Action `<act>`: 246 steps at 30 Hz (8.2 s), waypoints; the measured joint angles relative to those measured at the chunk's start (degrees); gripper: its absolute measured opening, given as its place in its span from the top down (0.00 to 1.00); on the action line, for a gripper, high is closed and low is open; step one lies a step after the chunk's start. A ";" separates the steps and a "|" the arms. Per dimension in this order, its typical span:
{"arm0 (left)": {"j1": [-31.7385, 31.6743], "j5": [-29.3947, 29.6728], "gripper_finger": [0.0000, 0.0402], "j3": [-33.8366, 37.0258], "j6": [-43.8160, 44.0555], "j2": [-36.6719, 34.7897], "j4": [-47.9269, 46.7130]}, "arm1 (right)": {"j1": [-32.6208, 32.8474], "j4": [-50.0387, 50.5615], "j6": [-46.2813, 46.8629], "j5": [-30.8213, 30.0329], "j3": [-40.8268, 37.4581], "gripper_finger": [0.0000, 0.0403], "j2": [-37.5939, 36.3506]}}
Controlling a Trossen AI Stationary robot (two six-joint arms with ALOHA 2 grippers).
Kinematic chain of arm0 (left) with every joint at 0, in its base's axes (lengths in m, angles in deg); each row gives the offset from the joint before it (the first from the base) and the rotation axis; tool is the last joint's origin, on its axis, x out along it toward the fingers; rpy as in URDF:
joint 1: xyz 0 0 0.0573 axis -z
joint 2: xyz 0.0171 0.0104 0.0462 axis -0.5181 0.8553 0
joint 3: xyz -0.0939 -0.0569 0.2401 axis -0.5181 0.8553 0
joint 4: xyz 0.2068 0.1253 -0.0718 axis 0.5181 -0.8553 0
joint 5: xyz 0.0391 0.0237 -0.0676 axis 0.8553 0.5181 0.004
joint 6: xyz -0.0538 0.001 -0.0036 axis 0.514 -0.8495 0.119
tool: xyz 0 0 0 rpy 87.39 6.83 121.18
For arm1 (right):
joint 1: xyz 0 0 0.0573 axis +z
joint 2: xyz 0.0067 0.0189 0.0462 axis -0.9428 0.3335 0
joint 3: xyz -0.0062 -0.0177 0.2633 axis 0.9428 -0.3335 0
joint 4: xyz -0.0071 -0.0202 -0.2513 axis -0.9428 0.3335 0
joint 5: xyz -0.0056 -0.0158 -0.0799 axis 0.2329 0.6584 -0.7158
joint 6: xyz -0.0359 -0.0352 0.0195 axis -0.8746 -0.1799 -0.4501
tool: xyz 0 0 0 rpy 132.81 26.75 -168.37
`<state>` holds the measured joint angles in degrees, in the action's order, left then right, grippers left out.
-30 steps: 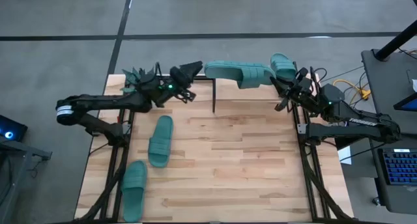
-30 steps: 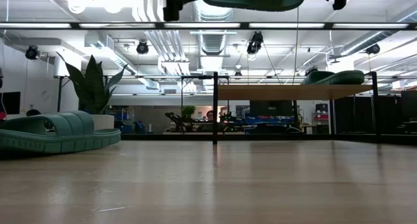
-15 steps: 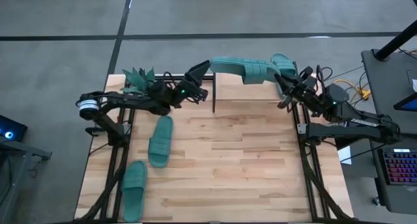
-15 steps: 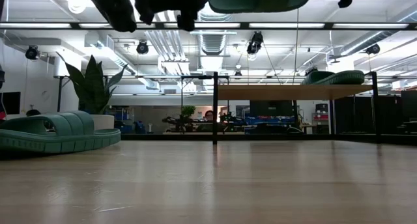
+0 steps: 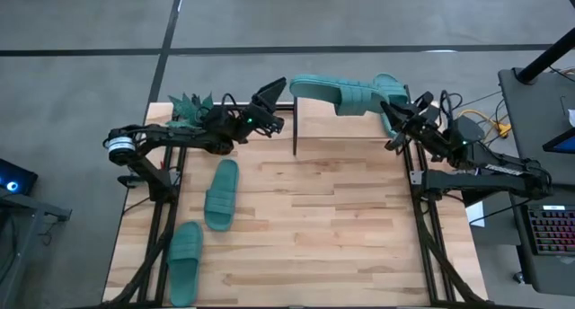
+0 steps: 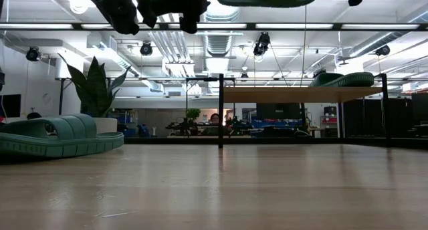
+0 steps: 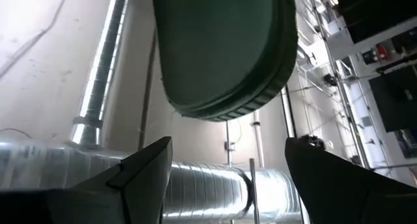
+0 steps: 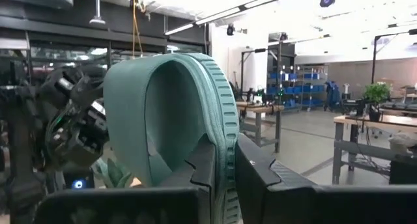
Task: Pick and place slides into the shelf
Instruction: Put the top right green slipper on the shelf
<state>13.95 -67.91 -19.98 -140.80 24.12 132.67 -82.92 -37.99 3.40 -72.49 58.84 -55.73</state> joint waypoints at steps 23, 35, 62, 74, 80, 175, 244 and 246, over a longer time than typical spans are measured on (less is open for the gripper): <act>-1.04 -12.35 0.30 -4.05 -1.52 3.83 4.75 | 0.00 -9.06 0.98 -0.84 0.00 0.94 3.30; -1.14 -12.97 0.30 -8.32 -2.06 7.93 5.85 | 0.00 -9.56 2.79 0.12 0.00 0.94 4.65; -1.16 -6.81 0.73 -9.60 7.44 8.77 5.41 | 0.00 -9.06 5.16 3.55 0.00 0.94 7.78; -1.11 -0.04 0.87 -9.48 7.73 8.77 3.85 | 0.00 -10.31 -3.46 3.61 0.00 0.74 7.73; -1.65 6.13 0.87 -9.46 7.88 8.40 4.65 | 0.00 -12.43 -8.32 3.55 0.02 0.61 7.60; 1.62 13.28 0.88 -8.26 49.76 -9.02 -54.84 | 11.28 -12.95 -78.88 -12.04 -0.02 0.62 23.21; -3.72 -31.73 0.31 4.98 90.18 -43.35 -73.67 | -7.22 -33.93 -42.72 41.82 -19.36 0.91 15.28; -3.74 -33.30 0.31 4.93 90.61 -42.46 -73.65 | -7.87 -34.33 -41.76 42.11 -19.65 0.91 15.33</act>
<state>10.21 -101.21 -15.06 -50.19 -18.34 59.02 -90.79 -72.32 -38.36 -30.37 39.19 -40.40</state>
